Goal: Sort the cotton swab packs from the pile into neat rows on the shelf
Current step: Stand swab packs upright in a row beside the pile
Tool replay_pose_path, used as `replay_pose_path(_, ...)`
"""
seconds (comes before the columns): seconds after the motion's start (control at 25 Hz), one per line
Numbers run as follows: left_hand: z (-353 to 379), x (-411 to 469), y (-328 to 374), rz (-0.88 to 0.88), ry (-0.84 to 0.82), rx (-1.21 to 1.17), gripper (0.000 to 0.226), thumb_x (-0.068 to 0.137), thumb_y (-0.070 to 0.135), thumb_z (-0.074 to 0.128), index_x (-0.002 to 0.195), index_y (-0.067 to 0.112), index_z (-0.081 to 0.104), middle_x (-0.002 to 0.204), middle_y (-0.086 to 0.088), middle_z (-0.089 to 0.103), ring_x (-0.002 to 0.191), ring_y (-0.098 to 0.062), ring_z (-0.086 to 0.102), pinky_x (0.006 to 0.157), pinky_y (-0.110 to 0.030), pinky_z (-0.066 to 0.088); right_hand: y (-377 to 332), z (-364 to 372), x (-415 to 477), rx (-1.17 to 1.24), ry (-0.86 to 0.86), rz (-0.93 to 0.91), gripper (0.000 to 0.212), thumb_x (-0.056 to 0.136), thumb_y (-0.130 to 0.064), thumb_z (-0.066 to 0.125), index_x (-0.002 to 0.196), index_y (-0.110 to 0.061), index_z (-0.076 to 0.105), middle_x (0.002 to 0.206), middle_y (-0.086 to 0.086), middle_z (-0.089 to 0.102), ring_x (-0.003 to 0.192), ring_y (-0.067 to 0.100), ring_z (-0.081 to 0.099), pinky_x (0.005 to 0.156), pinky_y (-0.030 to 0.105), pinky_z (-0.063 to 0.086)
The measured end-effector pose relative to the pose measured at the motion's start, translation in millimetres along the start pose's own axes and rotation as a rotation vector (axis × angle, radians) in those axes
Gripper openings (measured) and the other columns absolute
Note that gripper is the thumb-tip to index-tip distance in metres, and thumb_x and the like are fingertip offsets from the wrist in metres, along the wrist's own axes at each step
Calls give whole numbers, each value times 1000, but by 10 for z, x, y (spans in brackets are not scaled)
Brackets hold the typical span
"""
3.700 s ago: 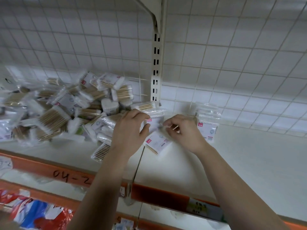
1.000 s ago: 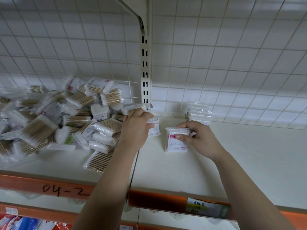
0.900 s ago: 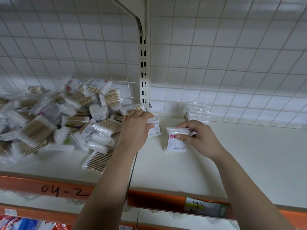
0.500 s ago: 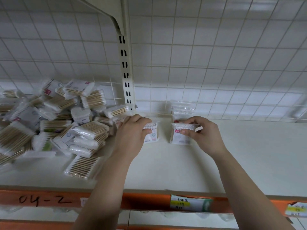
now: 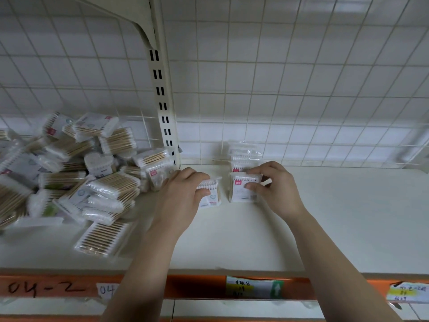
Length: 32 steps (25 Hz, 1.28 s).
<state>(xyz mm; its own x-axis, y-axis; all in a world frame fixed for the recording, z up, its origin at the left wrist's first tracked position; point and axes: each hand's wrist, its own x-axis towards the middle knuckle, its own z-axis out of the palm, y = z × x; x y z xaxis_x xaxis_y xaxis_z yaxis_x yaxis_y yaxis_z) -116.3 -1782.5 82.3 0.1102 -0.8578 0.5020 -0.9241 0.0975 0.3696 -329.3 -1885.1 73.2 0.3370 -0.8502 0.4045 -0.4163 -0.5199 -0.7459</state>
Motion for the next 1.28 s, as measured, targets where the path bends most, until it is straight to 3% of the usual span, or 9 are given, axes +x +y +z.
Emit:
replay_pose_path(0.12,13,-25,14,6,-16,9,23,84,21,69,107,21,67,100,4,63,93,-25,56,81,-40,47,27,11,-10,4,9,-7,46,72,-8,78,94,-47,64,94,-11,51,75,7,55,73,15,46)
replay_pose_path(0.32,24,-21,35,7,-15,20,23,84,22,68,107,22,67,100,5,62,93,-24,57,82,-42,48,46,36,45,-26,14,-7,36,72,-5,77,100,-28,72,92,-11,48,71,11,56,74,25,50)
replay_pose_path(0.56,81,-20,30,8,-19,4,23,82,20,70,105,22,67,98,5,62,91,-25,58,79,-46,49,89,1,84,-83,25,-20,34,72,-6,77,102,-22,72,92,-8,49,71,9,56,76,27,51)
replay_pose_path(0.88,81,-23,31,0,-10,-8,24,82,18,70,106,21,67,98,4,62,92,-25,58,80,-46,49,124,-17,142,-82,11,-10,33,73,-5,76,102,-19,71,92,-10,48,72,14,57,74,21,48)
replay_pose_path(1.12,94,-18,42,6,-5,-31,24,84,24,64,107,20,67,99,5,61,92,-23,59,78,-44,51,103,-13,128,-72,12,37,34,73,-11,78,104,-21,68,97,-11,50,72,7,59,68,8,44)
replay_pose_path(1.28,125,6,116,-17,9,-80,27,84,19,69,110,14,66,101,2,63,95,-24,58,81,-43,50,122,-87,94,-79,-10,13,39,74,-20,77,111,-24,65,105,-9,53,79,3,58,71,14,46)
